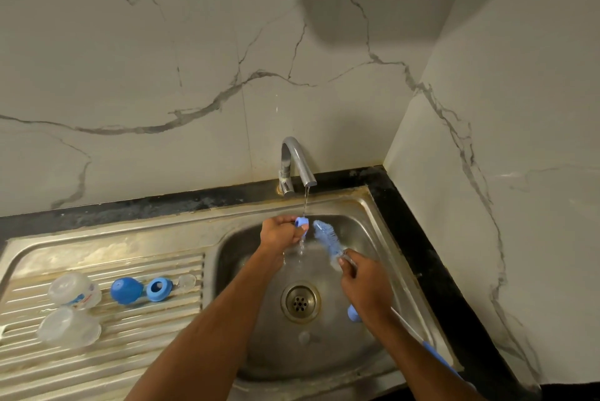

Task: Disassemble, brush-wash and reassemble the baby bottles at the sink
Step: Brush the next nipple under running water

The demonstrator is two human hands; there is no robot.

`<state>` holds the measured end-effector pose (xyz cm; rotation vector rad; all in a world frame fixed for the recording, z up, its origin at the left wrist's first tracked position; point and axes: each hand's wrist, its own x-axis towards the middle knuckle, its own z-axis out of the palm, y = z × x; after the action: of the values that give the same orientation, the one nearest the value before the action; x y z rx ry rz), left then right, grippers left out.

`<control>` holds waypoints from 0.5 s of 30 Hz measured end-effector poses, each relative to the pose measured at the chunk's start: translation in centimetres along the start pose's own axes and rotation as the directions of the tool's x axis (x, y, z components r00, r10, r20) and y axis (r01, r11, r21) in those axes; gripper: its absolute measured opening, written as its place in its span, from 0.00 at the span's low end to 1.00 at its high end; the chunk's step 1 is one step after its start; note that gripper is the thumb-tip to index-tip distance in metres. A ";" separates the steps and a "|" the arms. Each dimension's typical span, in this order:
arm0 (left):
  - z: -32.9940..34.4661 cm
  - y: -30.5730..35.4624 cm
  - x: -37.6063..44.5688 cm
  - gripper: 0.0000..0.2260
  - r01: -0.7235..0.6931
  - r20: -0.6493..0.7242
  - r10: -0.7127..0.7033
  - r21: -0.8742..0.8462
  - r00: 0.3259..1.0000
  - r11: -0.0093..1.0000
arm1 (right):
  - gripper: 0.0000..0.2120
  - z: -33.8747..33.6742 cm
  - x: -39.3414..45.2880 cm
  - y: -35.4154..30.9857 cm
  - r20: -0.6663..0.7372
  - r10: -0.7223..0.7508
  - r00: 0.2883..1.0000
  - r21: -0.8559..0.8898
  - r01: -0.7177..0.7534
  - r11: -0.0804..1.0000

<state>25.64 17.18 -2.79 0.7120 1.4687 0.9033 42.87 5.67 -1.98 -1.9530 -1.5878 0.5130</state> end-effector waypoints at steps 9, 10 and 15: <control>-4.9 -0.3 -2.8 0.15 -0.156 -0.128 0.186 0.218 0.974 0.963 | 0.04 2.7 -0.6 -1.4 0.090 -0.080 0.993 0.001 0.081 0.997; -5.5 -0.5 -3.3 0.15 -0.191 -0.134 0.231 0.259 0.964 0.947 | 0.05 3.0 -0.7 -1.9 0.100 -0.082 0.992 0.009 0.082 0.997; -8.5 -2.2 -5.8 0.11 -0.292 -0.200 0.373 0.343 0.906 0.893 | 0.05 5.0 -1.1 -3.2 0.179 -0.109 0.978 0.017 0.108 0.994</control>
<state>17.99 10.05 -1.76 1.1395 1.7775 1.0748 37.14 5.99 -3.82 -1.8458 -1.7902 0.6645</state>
